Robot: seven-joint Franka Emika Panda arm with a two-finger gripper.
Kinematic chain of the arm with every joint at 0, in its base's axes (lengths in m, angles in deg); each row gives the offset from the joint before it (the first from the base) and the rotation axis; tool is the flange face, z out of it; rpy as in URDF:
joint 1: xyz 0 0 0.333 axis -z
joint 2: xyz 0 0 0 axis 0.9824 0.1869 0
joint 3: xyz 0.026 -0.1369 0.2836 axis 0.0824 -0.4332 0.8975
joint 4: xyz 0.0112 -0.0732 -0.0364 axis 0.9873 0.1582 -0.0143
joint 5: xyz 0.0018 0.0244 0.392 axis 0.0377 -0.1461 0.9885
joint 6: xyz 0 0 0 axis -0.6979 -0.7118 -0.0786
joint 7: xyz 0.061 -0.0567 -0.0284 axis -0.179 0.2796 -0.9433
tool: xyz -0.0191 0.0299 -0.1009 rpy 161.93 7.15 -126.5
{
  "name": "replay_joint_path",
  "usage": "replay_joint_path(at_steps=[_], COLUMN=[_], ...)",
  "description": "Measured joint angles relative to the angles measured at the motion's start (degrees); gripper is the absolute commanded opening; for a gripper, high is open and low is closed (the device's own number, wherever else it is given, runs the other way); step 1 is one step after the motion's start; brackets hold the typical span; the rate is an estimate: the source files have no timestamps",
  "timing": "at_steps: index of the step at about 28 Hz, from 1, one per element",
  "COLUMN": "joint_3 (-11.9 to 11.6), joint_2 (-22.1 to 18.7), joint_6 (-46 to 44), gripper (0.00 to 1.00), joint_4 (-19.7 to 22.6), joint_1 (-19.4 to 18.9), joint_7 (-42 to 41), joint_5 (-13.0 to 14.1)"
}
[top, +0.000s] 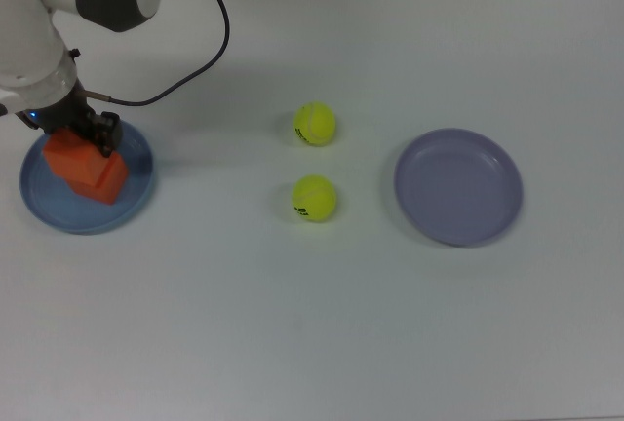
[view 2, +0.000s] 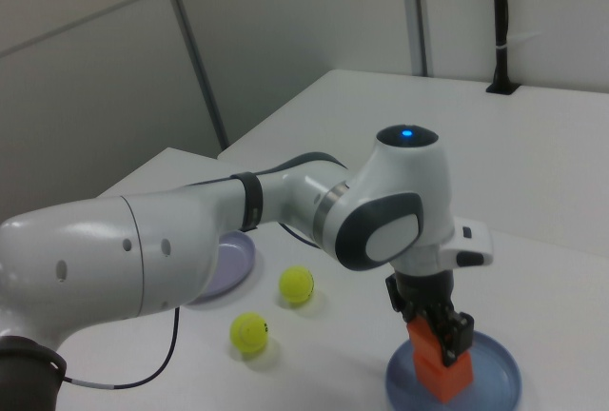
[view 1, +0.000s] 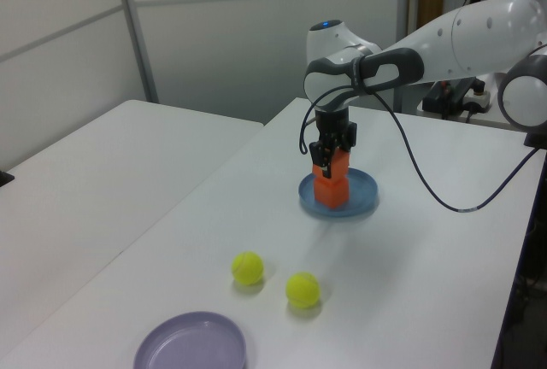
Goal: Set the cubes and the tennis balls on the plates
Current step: 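Stack the second orange cube on the first cube and release, then move the gripper to a yellow tennis ball and grasp it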
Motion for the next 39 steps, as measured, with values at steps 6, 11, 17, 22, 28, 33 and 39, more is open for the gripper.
replay_joint_path(at_steps=[6,11,17,22,28,33,39], joint_3=[0.0,0.0,0.5,3.4,6.3,6.5,6.5], joint_2=[0.9,-0.7,-7.4,-10.1,-6.0,-1.8,2.4], joint_6=[0.0,-1.1,-7.3,-8.7,-5.5,-1.5,3.3], gripper=[1.00,1.00,1.00,1.00,1.00,1.00,1.00], joint_4=[0.3,-0.7,-2.1,-1.5,-0.2,-0.1,-0.1], joint_1=[0.6,0.6,0.5,-1.9,-9.3,-15.9,-21.9], joint_7=[0.0,0.0,0.0,0.0,1.6,3.2,9.5], joint_5=[0.0,0.0,0.9,1.5,1.5,1.5,-2.0])
